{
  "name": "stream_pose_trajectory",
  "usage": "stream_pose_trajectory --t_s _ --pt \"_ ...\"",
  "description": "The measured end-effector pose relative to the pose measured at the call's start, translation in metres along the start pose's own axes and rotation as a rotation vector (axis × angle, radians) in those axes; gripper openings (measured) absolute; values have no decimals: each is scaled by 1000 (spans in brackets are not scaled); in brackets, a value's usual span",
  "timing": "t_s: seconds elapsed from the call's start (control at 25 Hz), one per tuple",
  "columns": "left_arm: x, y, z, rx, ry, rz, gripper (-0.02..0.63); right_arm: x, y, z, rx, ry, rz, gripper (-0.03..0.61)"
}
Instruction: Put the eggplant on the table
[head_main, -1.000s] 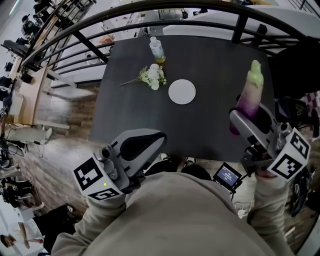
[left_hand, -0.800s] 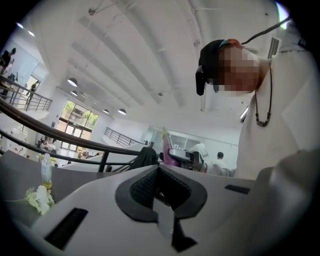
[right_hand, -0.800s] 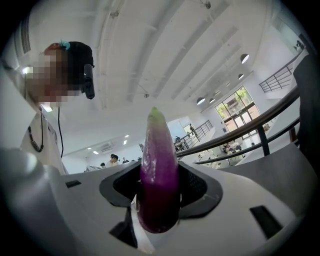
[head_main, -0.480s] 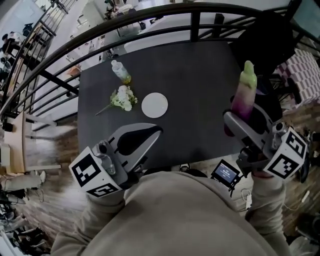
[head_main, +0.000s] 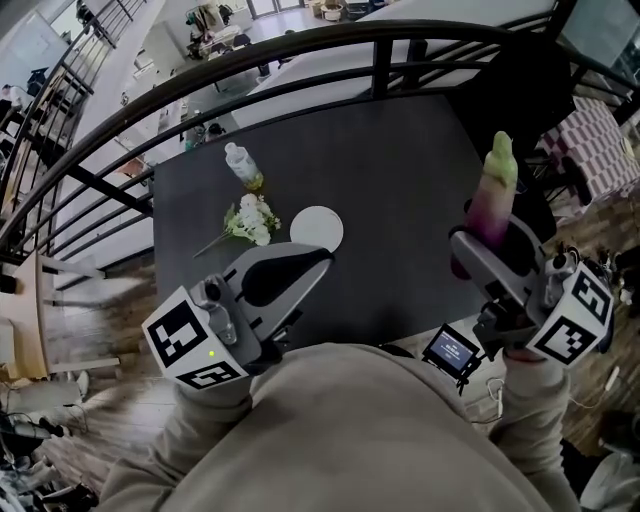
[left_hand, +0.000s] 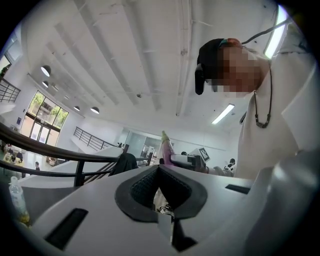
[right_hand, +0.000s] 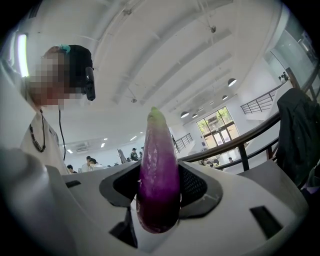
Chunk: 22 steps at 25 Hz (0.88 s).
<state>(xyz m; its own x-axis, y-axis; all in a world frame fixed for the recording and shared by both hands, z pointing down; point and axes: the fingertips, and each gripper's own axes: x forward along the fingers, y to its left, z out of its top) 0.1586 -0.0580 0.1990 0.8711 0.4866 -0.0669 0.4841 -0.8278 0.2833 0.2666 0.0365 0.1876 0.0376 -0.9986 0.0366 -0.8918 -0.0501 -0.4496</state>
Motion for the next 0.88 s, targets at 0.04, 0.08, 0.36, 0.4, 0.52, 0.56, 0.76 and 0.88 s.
stream_pose_trajectory --t_s 0.04,0.08,0.36,0.4,0.52,0.56,0.76,0.88 --pt "-3 2 1 -3 1 -5 5 5 3 0 -2 4 -2 222" --pt "-6 4 1 -8 1 -10 5 9 5 -1 -4 10 -4 222" --pt "-40 27 6 -51 -4 -24 5 58 31 -6 -17 72 -11 222" --pt "-45 28 5 -58 -8 -24 5 65 35 -10 -18 87 -9 222" --pt "-57 31 -1 -79 -24 -15 5 80 45 -21 -22 140 -1 222" --pt "-60 35 -3 -82 -28 -8 5 86 45 -23 -24 153 4 222" --pt "-74 48 -9 -113 -46 62 5 110 45 -30 -22 200 62 222" --pt "-73 53 -8 -104 -54 101 5 118 34 -27 -22 216 78 222"
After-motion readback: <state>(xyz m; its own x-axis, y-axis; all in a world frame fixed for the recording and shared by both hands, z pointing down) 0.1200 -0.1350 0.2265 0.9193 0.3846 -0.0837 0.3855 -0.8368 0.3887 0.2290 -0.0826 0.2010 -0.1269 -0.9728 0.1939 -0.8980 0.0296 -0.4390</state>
